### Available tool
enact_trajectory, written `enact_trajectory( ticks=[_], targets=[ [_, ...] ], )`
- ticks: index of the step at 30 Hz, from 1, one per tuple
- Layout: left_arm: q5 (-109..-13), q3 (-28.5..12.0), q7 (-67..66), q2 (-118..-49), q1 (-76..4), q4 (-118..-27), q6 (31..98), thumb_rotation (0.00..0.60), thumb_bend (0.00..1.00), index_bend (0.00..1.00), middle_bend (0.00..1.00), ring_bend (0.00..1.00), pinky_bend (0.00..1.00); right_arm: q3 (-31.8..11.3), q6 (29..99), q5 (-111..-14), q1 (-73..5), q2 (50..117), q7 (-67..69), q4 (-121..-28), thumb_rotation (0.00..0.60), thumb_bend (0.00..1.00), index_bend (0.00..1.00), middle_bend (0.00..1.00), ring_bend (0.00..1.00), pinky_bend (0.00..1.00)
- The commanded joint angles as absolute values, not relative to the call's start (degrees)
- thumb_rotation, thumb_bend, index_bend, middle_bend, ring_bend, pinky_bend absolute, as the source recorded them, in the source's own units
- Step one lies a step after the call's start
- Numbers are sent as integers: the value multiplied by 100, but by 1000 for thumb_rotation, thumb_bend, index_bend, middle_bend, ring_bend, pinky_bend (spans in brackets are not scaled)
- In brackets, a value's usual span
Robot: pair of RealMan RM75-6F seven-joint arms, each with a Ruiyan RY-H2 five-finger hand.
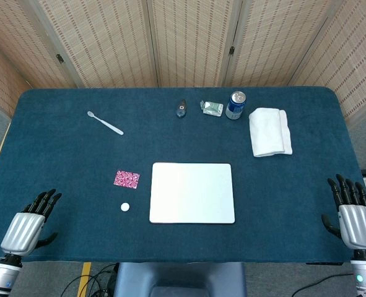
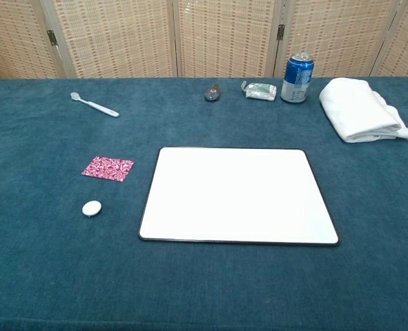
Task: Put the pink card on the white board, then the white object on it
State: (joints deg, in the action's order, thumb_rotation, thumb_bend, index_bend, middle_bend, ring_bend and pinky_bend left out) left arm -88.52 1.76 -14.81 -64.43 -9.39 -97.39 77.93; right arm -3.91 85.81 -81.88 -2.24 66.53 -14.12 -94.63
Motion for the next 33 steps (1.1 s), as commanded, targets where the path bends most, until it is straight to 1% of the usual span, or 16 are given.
enact_trajectory(
  ticks=[1,7,11,12,13,14,15,16,18,19,20,21,22,23,29,33],
  targets=[
    [-8847,176,-1498,-6441,-943,-9740,7786,600,267,4,64,100,336,-388,8577,-8189,-224,6652,-1416,-9465,600,243,0,0,0,0],
    [-8915,219,-1581,-6463,-922,-9784,7819,600,267,4,63,100,336,-313,8604,-8323,-206,6652,-1452,-9481,600,243,0,0,0,0],
    [-9113,364,-1518,-6418,-886,-9832,7831,600,267,8,64,100,336,-167,8968,-8777,-73,6652,-1485,-9560,600,242,0,0,0,0],
    [-9164,375,-1480,-6411,-881,-9831,7860,600,267,11,79,105,336,-126,9062,-8905,-38,6654,-1478,-9561,600,242,0,0,0,0],
    [-9231,358,-1454,-6422,-873,-9799,7941,600,267,27,164,157,364,-88,9139,-9012,-7,6653,-1459,-9561,600,242,0,0,0,0],
    [-9360,313,-1347,-6492,-869,-9692,8094,600,267,39,210,190,385,-55,9213,-9118,23,6652,-1413,-9560,600,242,0,0,0,0],
    [-9467,272,-1234,-6563,-880,-9569,8205,600,267,78,350,293,446,-48,9250,-9169,33,6654,-1380,-9549,600,242,0,0,0,0],
    [-9550,238,-1122,-6622,-902,-9441,8277,600,267,136,531,441,538,-46,9266,-9200,36,6657,-1359,-9532,600,242,0,0,0,0],
    [-9629,130,-918,-6703,-987,-9244,8351,600,267,227,761,651,685,-40,9230,-9237,16,6658,-1337,-9498,600,243,0,0,0,0],
    [-9625,68,-825,-6722,-1033,-9201,8360,600,267,263,872,765,787,-26,9209,-9265,8,6654,-1337,-9490,600,243,0,0,0,0],
    [-9523,-27,-701,-6751,-1072,-9203,8355,600,267,279,921,829,853,-2,9202,-9326,3,6641,-1329,-9492,600,243,0,0,0,0],
    [-9432,-84,-646,-6758,-1103,-9227,8314,600,267,304,981,925,943,16,9228,-9389,8,6633,-1317,-9496,600,243,0,0,0,0],
    [-9360,-117,-619,-6738,-1141,-9261,8243,600,267,320,1000,977,990,33,9272,-9461,20,6626,-1305,-9491,600,243,0,0,0,0],
    [-9291,-151,-611,-6717,-1179,-9313,8170,600,267,331,1000,996,1000,50,9321,-9527,37,6620,-1289,-9483,600,243,0,0,0,0],
    [-8568,-495,-1215,-6651,-1604,-9897,7431,600,267,384,1000,1000,1000,65,9337,-9544,81,6568,-1215,-9509,600,242,0,0,0,0],
    [-8017,-655,-1965,-6717,-1882,-10353,6980,600,267,349,1000,1000,1000,87,9315,-9595,82,6556,-1181,-9506,600,242,0,0,0,0]
  ],
)
